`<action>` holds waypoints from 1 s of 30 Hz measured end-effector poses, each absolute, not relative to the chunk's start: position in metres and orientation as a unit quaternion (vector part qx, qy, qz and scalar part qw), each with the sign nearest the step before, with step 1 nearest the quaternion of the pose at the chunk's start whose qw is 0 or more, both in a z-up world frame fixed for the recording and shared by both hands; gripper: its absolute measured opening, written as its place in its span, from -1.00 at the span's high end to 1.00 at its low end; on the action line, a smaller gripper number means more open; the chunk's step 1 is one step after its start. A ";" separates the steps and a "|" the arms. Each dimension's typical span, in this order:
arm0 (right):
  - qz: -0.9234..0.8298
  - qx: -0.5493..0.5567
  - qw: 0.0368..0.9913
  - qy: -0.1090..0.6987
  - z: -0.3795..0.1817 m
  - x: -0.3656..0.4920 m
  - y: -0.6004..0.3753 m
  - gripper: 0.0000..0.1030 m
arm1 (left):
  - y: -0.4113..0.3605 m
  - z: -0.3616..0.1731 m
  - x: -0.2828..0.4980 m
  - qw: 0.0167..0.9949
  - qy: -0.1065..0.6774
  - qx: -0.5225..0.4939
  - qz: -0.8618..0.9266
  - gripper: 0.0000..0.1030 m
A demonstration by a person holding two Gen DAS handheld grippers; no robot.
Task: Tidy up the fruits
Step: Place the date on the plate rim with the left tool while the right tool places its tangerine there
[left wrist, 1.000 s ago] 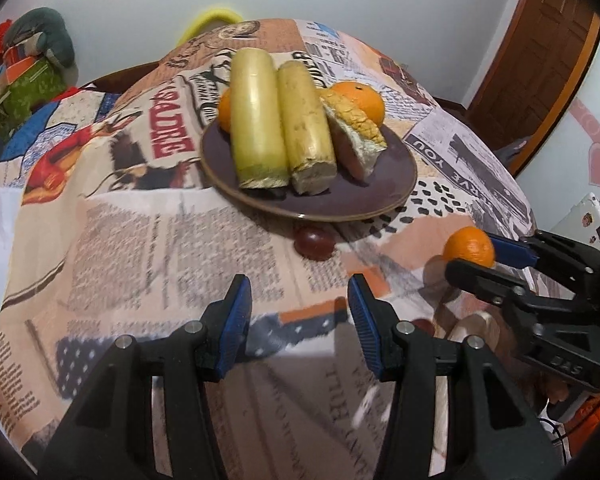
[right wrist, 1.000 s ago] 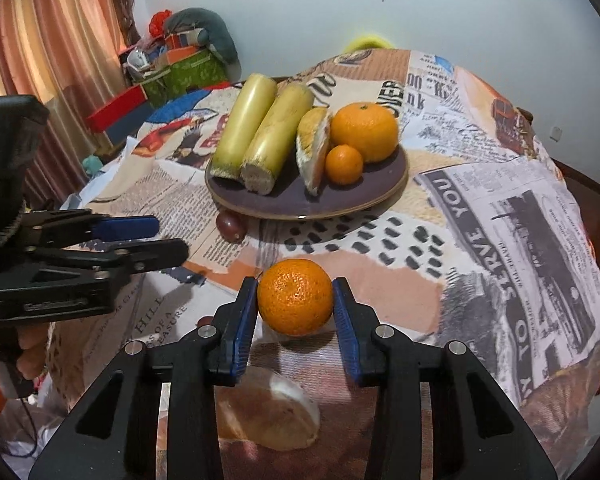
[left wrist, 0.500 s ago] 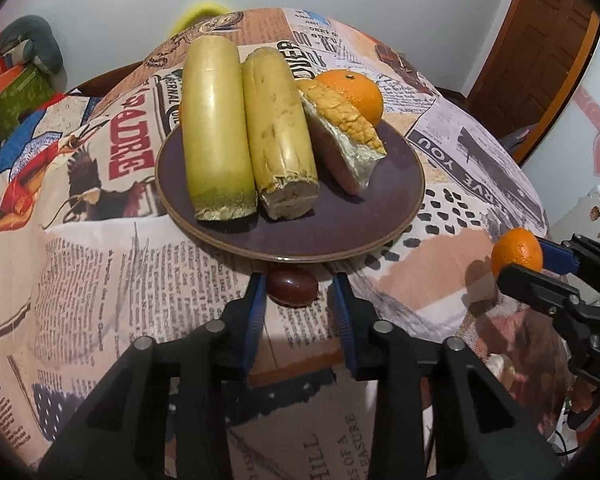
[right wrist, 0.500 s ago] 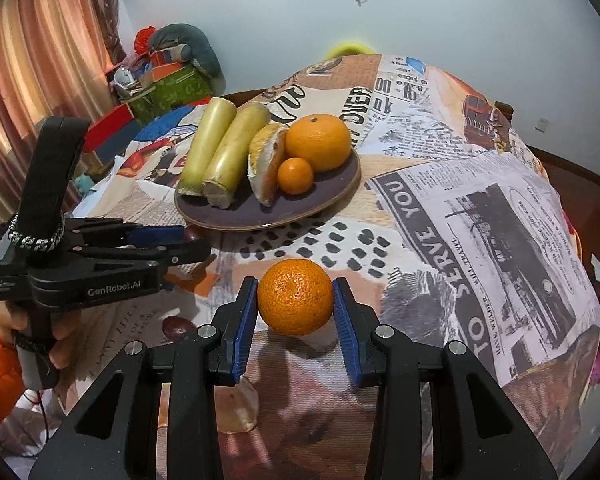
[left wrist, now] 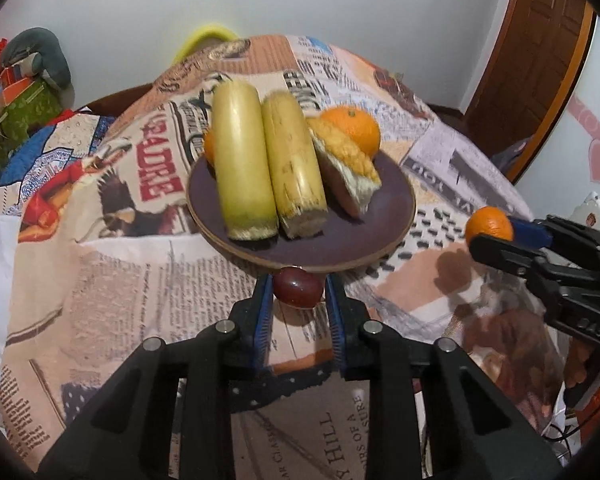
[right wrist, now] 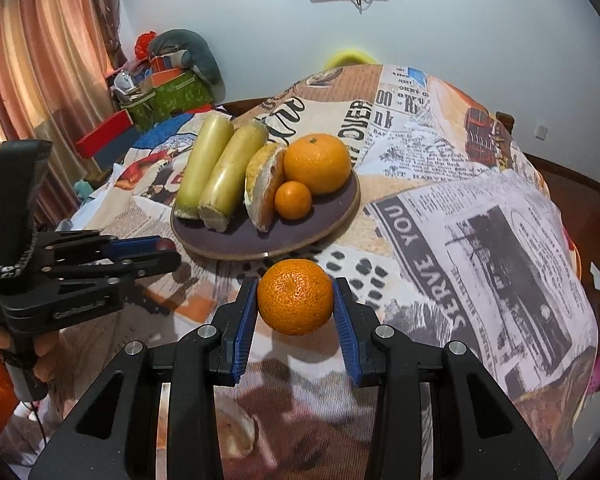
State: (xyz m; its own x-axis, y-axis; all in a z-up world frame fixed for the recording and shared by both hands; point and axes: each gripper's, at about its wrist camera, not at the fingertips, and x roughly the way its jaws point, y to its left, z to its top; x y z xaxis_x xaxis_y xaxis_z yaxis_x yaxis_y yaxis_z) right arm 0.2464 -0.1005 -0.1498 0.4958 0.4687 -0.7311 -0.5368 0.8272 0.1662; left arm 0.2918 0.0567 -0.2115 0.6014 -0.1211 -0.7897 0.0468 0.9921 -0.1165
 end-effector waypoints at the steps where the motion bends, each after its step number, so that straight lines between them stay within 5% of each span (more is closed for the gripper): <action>1: 0.291 -0.043 0.864 0.408 -0.149 0.248 -0.099 0.33 | 0.058 -0.209 0.291 0.895 0.441 -0.043 -0.047 0.49; 27: 0.294 -0.057 0.859 0.416 -0.163 0.287 -0.061 0.33 | 0.062 -0.215 0.316 0.893 0.441 -0.059 -0.070 0.47; 30: 0.296 -0.053 0.857 0.419 -0.162 0.287 -0.063 0.17 | 0.060 -0.214 0.315 0.894 0.440 -0.053 -0.066 0.37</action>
State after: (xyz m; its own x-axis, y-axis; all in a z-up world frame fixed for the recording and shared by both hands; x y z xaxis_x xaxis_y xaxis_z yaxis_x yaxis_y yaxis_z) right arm 0.2870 -0.0625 -0.1618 0.4745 0.4619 -0.7493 -0.5510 0.8197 0.1564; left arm 0.3148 0.0600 -0.2139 0.6042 -0.1643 -0.7797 0.0702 0.9857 -0.1534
